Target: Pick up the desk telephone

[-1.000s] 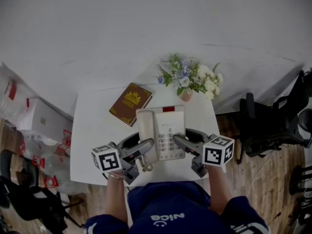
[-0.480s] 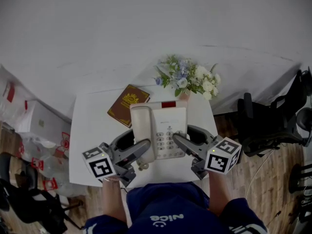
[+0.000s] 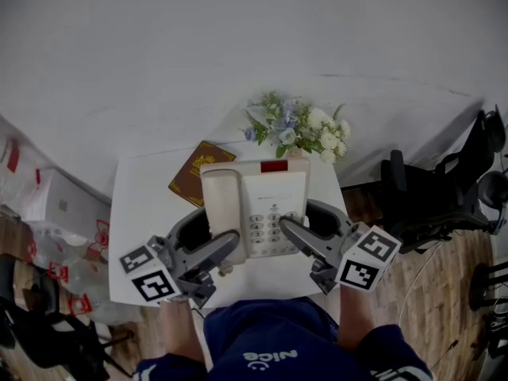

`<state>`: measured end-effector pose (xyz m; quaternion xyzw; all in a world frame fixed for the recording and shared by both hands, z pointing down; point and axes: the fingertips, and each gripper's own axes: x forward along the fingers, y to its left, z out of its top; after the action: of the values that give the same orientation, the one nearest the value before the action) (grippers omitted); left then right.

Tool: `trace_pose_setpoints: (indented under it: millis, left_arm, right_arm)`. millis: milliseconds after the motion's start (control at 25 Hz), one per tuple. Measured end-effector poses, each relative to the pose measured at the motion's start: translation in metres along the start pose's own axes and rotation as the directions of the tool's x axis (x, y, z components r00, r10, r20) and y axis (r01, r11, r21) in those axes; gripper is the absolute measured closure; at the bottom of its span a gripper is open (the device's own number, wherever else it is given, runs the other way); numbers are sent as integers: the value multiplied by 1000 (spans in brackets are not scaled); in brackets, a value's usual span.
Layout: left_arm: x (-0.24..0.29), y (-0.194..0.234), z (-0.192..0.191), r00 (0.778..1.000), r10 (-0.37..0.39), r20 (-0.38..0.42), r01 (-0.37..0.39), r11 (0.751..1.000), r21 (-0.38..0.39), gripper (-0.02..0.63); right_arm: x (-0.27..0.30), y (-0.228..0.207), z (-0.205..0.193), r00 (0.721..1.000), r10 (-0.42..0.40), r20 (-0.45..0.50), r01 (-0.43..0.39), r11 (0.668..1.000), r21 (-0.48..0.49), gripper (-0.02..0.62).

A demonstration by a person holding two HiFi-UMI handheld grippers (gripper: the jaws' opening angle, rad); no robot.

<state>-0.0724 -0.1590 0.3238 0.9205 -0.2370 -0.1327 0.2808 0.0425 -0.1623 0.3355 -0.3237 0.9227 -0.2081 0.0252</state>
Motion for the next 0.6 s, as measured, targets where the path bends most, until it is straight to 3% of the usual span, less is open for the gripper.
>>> trace_pose_setpoints:
  millis: [600]
  left_arm:
    - [-2, -27, 39, 997, -35, 68, 27, 993, 116, 221]
  right_arm:
    - [0, 22, 44, 995, 45, 94, -34, 993, -115, 354]
